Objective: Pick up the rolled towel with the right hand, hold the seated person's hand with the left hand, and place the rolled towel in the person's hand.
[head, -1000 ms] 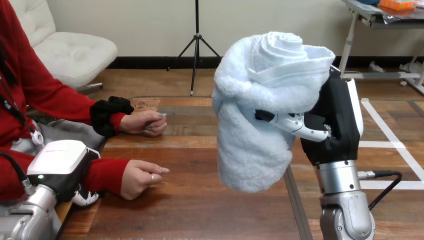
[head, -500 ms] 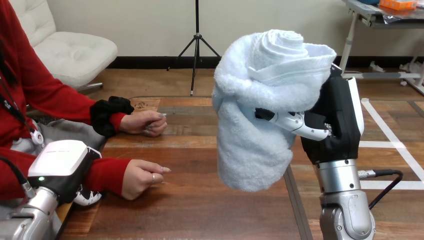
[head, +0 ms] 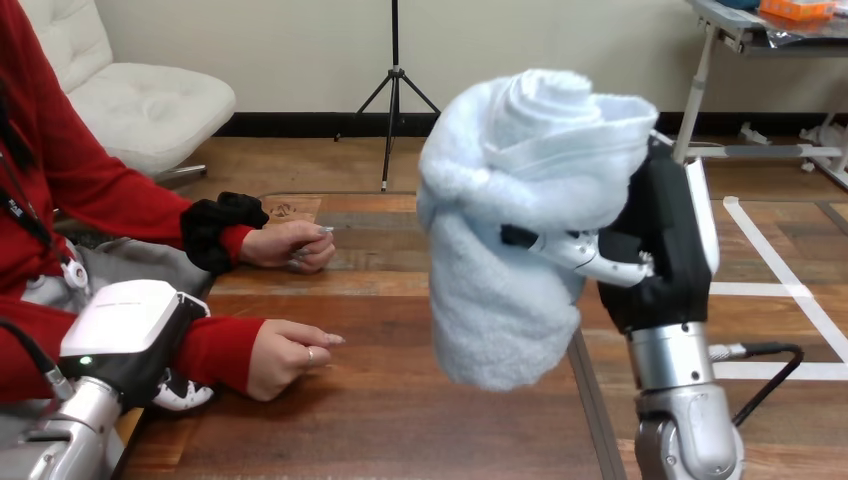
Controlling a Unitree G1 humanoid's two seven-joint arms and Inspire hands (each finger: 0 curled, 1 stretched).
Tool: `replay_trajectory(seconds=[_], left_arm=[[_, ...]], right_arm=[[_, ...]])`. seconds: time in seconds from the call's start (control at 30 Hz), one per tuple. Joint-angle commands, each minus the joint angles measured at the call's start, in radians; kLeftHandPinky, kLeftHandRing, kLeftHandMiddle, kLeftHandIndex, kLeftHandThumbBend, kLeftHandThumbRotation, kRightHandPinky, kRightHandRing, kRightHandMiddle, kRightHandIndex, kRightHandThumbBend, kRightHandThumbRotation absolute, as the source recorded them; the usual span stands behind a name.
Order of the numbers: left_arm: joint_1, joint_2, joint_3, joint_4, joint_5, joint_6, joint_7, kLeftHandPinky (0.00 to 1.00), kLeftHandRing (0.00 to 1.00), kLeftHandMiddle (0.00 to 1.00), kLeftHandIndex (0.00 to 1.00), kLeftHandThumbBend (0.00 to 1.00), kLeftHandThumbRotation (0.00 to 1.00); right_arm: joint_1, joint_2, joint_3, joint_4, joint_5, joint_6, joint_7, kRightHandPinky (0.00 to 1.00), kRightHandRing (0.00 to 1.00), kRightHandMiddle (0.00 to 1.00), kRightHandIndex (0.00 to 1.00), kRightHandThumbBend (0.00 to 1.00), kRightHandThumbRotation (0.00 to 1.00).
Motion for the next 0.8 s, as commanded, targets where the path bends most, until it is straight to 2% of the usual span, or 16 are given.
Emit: replay_trajectory(seconds=[0.0,0.23,0.47,0.77], left_arm=[[0.013,-0.024,0.009,-0.107,-0.024,-0.012,-0.016,0.34,0.36,0.41,0.43,0.92,0.00],[0.044,-0.024,0.031,-0.188,-0.043,-0.002,-0.034,0.33,0.35,0.40,0.42,0.92,0.00],[0.084,-0.024,0.063,-0.304,-0.064,0.027,-0.075,0.33,0.35,0.40,0.41,0.90,0.00],[0.127,-0.027,0.097,-0.439,-0.082,0.065,-0.120,0.34,0.36,0.40,0.41,0.89,0.00]], right_arm=[[-0.085,0.021,0.000,0.071,-0.012,-0.050,-0.009,0.20,0.26,0.39,0.44,0.74,0.00],[-0.123,0.020,-0.004,0.184,-0.028,-0.104,-0.008,0.21,0.27,0.40,0.44,0.74,0.00],[-0.170,0.013,-0.007,0.307,-0.075,-0.157,-0.034,0.22,0.27,0.40,0.44,0.76,0.00],[-0.223,0.010,-0.010,0.446,-0.106,-0.191,-0.056,0.23,0.28,0.41,0.45,0.78,0.00]])
